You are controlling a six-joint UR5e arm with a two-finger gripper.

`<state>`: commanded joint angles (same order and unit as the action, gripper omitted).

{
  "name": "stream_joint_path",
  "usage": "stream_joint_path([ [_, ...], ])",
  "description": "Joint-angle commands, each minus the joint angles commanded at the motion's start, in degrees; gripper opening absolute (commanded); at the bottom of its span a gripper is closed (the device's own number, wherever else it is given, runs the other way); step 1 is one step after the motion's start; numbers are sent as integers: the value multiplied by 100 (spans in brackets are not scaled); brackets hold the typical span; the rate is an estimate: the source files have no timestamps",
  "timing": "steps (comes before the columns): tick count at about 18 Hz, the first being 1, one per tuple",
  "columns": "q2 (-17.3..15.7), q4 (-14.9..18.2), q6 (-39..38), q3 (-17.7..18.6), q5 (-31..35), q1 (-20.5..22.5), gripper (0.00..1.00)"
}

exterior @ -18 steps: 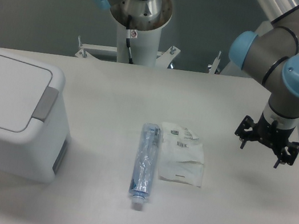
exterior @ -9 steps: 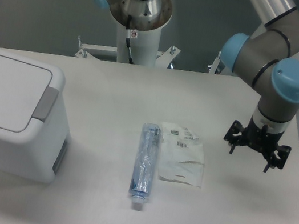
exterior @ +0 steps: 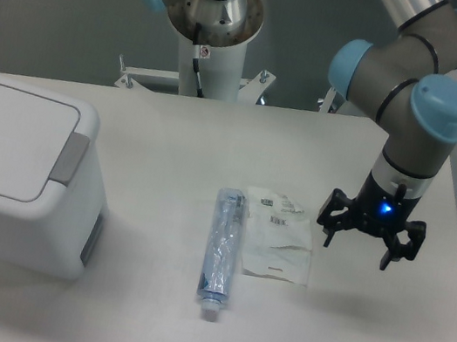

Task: Open the trash can
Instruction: 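Move the open gripper across the table to the trash can lid edge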

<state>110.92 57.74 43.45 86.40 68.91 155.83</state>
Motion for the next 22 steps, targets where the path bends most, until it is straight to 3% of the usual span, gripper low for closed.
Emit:
stream_joint_path([
  [3,-61,-17,-581,-17,-237,-272,100],
  [11,-703,-35,-1583,-17,-616,-904,100],
  [17,-809,-53,-1988,-105,-720,-1678,100],
  [22,-852,-53,-2251,-18,-774,-2082,100],
])
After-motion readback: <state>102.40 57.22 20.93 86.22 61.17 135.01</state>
